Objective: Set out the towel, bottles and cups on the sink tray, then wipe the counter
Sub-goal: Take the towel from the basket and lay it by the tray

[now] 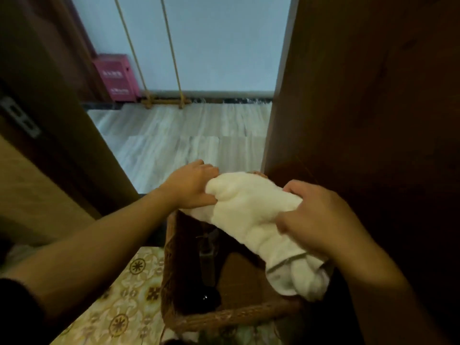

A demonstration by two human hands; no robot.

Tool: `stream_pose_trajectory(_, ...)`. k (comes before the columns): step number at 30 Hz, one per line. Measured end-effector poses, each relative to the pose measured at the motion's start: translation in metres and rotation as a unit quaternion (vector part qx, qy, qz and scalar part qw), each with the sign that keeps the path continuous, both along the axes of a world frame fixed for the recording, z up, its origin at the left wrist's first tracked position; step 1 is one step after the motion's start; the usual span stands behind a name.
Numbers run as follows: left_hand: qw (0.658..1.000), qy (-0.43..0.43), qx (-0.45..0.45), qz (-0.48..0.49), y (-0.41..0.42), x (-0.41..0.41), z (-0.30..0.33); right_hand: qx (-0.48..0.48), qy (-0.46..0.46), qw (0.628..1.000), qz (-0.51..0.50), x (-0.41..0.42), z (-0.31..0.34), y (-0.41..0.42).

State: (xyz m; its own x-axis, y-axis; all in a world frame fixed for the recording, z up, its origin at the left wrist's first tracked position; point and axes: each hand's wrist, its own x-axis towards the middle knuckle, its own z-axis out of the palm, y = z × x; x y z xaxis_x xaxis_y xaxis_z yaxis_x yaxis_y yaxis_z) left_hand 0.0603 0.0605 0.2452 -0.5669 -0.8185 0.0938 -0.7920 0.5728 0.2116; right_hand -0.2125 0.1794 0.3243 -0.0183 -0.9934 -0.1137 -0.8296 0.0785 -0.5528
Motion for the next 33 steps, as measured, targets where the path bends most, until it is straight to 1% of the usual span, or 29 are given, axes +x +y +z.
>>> stream_pose_trajectory(2, 0.999, -0.002, -0.022, 0.027, 0.027, 0.025, 0.034, -0.021, -0.029, 0.999, 0.018, 0.004, 0.017, -0.003)
stream_pose_trajectory(5, 0.994, -0.043, -0.061, 0.078, 0.069, 0.071, 0.072, -0.039, -0.074, 0.995, 0.058, 0.026, 0.034, -0.009)
stream_pose_trajectory(9, 0.982, -0.052, -0.074, 0.165, 0.133, 0.136, 0.108, -0.050, -0.115, 0.980, 0.156, 0.079, 0.048, -0.016)
stream_pose_trajectory(12, 0.969, -0.049, -0.089, 0.224, 0.186, 0.194, 0.127, -0.043, -0.134, 0.960, 0.243, 0.137, 0.059, -0.017)
stream_pose_trajectory(15, 0.952, -0.053, -0.112, 0.281, 0.241, 0.252, 0.140, -0.038, -0.152, 0.938, 0.309, 0.206, 0.068, -0.010)
stream_pose_trajectory(17, 0.940, -0.053, -0.122, 0.313, 0.279, 0.289, 0.142, -0.044, -0.147, 0.923, 0.352, 0.255, 0.071, 0.000)
stream_pose_trajectory(23, 0.893, -0.043, -0.134, 0.428, 0.392, 0.412, 0.129, -0.048, -0.131, 0.867, 0.478, 0.420, 0.071, 0.042)
stream_pose_trajectory(29, 0.848, -0.027, -0.112, 0.518, 0.492, 0.544, 0.118, -0.029, -0.115, 0.822, 0.557, 0.592, 0.064, 0.094)
stream_pose_trajectory(33, 0.814, -0.035, -0.097, 0.572, 0.539, 0.618, 0.120, -0.031, -0.111, 0.792, 0.599, 0.687, 0.060, 0.129)
